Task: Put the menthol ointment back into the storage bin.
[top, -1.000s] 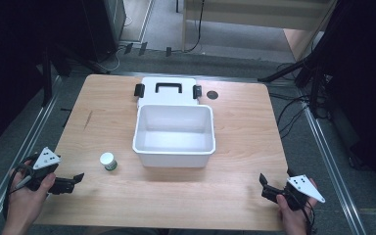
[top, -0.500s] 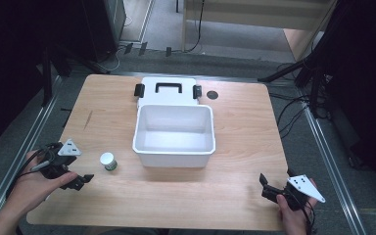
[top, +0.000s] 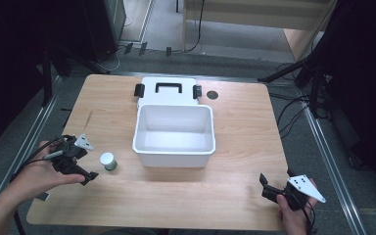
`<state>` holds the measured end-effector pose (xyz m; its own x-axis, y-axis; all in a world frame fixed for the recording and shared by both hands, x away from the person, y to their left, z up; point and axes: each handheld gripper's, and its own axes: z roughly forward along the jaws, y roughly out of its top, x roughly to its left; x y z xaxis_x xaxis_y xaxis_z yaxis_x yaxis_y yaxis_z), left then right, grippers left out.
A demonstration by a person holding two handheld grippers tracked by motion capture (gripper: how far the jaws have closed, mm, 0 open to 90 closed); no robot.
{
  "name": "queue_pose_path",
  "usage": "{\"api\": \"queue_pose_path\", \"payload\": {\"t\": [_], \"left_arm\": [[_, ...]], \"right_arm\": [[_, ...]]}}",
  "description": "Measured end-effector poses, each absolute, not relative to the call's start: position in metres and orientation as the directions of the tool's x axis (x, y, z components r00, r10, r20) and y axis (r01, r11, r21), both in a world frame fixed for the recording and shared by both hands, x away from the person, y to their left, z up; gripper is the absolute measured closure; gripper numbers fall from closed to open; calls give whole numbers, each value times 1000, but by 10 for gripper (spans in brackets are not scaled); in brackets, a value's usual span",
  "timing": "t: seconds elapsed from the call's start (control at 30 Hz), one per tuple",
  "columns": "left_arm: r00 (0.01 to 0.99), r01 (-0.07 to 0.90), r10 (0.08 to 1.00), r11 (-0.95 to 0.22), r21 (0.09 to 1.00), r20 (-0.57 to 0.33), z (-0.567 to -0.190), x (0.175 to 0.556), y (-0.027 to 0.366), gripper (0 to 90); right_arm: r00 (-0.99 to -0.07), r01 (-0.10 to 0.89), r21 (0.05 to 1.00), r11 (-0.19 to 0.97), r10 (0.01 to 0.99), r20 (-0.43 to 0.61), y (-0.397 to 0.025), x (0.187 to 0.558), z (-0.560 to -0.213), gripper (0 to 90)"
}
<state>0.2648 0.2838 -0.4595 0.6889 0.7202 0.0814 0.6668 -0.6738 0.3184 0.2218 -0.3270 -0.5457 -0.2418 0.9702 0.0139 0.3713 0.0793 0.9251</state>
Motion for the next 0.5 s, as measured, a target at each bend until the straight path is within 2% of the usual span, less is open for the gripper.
{"api": "queue_pose_path", "payload": {"t": [0.13,0.2,0.5], "left_arm": [[701,667,710,-686,290,68,-463,272,275,82],[702,668,708,-692,273,77,-465,276,270,144],[714,669,699,-700,249,49,-473,288,257,249]], "right_arm": [[-243,369,926,79,970,14,-327,222,-546,0],[-244,368,926,79,970,14,-328,222,-546,0],[-247,372,925,78,969,18,-327,222,-546,0]]}}
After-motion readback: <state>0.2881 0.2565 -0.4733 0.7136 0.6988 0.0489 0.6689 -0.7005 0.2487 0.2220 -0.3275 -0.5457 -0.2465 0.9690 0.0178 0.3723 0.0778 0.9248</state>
